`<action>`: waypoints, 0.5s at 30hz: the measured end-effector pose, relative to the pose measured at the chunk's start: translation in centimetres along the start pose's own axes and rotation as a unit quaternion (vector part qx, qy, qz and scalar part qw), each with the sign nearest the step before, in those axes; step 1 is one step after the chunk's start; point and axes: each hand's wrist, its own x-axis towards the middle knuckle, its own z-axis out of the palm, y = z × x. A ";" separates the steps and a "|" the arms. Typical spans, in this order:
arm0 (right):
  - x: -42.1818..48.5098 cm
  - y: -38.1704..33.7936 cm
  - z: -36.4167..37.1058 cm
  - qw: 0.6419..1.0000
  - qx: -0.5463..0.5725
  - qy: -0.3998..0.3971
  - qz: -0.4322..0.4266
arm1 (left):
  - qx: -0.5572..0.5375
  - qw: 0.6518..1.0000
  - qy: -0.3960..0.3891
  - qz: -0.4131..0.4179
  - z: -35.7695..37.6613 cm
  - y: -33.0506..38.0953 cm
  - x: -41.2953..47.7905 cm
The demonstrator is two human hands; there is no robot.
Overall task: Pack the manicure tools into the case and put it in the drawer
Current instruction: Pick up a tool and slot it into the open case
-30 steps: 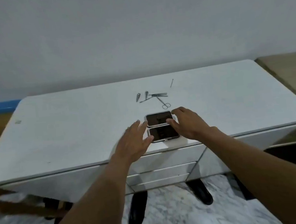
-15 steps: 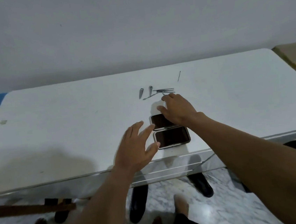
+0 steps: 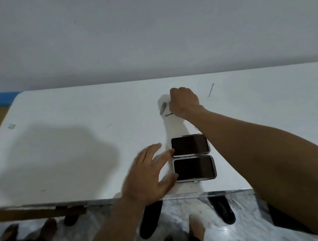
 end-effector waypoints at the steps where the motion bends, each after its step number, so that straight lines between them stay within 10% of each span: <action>1: 0.2 0.0 0.1 1.000 0.012 -0.001 0.008 | 0.001 1.000 0.001 -0.001 0.0 0.0 0.0; 8: 0.6 0.6 -0.5 0.980 0.185 0.013 0.071 | 0.003 1.000 0.012 0.008 0.1 0.3 -0.1; 15: -4.6 4.4 -2.8 0.878 0.461 -0.062 0.111 | 0.011 1.000 0.024 0.016 0.2 0.2 -0.4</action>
